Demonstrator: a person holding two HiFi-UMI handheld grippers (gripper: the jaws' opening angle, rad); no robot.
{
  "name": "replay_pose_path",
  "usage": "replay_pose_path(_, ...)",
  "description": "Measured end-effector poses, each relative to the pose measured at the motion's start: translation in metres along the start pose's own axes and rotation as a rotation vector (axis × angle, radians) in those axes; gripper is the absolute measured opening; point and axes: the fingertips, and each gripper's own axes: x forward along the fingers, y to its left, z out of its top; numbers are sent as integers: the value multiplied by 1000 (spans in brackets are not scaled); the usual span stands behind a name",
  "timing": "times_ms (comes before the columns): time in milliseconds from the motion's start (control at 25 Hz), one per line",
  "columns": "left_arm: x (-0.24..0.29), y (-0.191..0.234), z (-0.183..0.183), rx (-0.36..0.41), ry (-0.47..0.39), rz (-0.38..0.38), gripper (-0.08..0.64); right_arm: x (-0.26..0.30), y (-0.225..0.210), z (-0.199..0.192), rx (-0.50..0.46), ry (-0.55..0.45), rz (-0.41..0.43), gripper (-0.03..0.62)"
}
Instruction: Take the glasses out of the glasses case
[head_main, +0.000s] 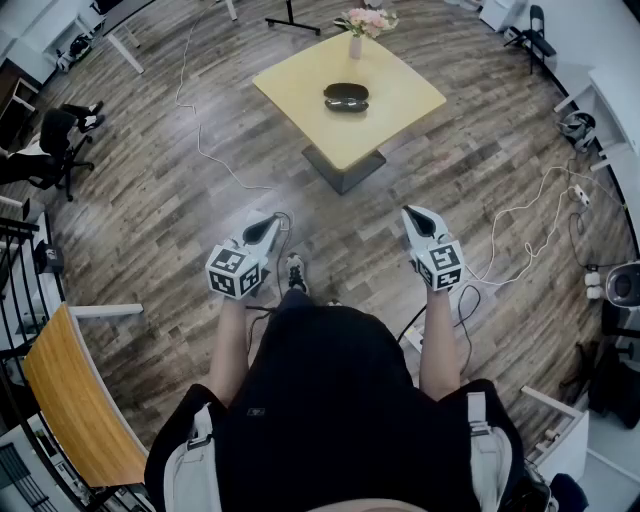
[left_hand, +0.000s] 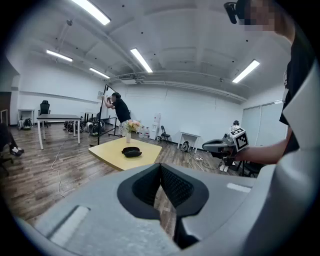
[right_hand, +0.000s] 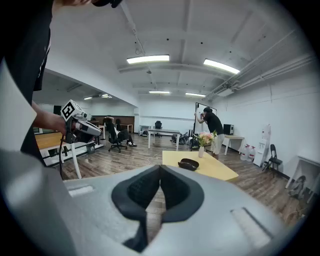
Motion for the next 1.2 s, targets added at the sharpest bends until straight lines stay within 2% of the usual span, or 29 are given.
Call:
replay_pose_path(240,-2,19,-7,-21,7,13,11,18,-1,-2,6,13,-5,5)
replay_pose_path(400,6,39,2,-42,-1,18,11,35,-7,5,8,23,-4,5)
replay_pose_path(760,35,66,22,-34,10,-28,11,71,-19,21,14,28,-15,5)
replay_pose_path(1200,63,120,36,-33,14,-81,11,111,-25,34,-7,68,-55,5)
